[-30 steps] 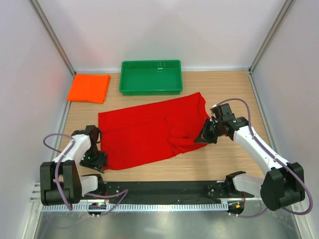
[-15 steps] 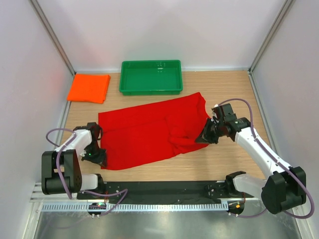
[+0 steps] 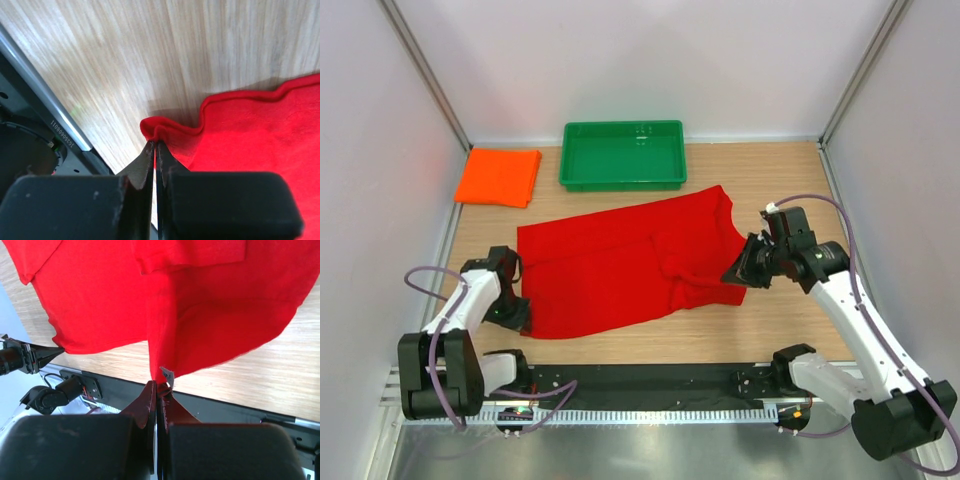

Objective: Fold and stack the t-shirts
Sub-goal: Fold the tshirt

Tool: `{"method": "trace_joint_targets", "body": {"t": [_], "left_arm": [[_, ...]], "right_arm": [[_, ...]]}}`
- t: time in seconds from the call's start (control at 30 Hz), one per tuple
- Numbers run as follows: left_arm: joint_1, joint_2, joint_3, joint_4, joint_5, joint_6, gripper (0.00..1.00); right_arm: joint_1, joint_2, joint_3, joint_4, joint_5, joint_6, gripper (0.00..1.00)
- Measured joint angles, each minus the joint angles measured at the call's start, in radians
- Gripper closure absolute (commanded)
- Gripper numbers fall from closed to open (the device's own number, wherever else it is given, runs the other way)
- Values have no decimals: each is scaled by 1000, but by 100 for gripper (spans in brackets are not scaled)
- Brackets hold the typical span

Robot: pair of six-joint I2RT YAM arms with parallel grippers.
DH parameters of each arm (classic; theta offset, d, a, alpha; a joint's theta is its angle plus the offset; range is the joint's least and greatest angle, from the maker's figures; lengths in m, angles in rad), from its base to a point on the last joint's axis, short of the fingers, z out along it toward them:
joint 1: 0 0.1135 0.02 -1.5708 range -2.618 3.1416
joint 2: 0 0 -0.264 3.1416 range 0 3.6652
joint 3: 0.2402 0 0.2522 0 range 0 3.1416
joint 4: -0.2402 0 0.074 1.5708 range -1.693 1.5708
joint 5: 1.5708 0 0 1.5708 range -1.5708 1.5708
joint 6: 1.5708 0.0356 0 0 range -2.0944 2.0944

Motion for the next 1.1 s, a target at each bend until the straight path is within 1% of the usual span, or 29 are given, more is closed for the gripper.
{"method": "trace_joint_targets", "body": {"t": [0.17, 0.3, 0.57, 1.1], "left_arm": [[0, -26, 0, -20, -1, 17, 100], [0, -43, 2, -32, -2, 29, 100], [0, -93, 22, -57, -4, 62, 100], [-2, -102, 209, -114, -70, 129, 100]], "right_arm": [[0, -56, 32, -47, 13, 14, 99], [0, -53, 64, -45, 9, 34, 99], [-2, 48, 185, -22, 10, 32, 99], [-2, 201, 333, 7, 20, -32, 99]]}}
